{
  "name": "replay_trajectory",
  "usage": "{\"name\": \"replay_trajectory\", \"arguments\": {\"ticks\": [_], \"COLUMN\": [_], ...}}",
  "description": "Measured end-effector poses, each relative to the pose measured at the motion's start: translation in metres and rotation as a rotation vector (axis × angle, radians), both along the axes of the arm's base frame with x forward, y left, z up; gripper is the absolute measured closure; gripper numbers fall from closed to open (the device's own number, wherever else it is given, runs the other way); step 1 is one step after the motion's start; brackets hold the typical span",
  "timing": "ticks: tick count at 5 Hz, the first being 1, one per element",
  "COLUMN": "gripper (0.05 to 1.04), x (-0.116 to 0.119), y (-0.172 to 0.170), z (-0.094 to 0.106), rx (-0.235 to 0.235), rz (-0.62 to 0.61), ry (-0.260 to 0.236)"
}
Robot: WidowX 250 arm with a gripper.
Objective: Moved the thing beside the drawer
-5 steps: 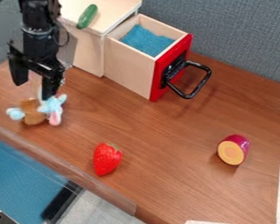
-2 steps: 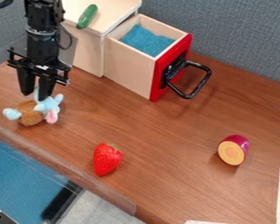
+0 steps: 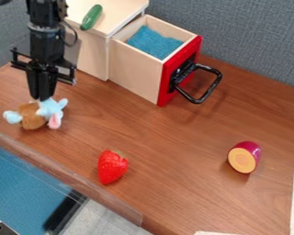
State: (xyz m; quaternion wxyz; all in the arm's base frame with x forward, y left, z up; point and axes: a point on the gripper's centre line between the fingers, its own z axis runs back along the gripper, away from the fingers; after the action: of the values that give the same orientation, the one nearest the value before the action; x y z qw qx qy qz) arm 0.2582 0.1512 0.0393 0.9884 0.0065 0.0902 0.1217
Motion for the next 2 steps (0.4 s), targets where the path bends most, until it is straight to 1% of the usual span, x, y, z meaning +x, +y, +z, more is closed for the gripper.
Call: {"name": "replay_trajectory", "arguments": {"ticks": [1,2], "gripper": [1.014,1.015], "x": [0.012,0.027], "y": [0.012,0.042], "z": [0.022,0.045], "rx": [-0.027,0.004], "rz": [0.052,0.17], "ry": [-0.07,-0.142]}}
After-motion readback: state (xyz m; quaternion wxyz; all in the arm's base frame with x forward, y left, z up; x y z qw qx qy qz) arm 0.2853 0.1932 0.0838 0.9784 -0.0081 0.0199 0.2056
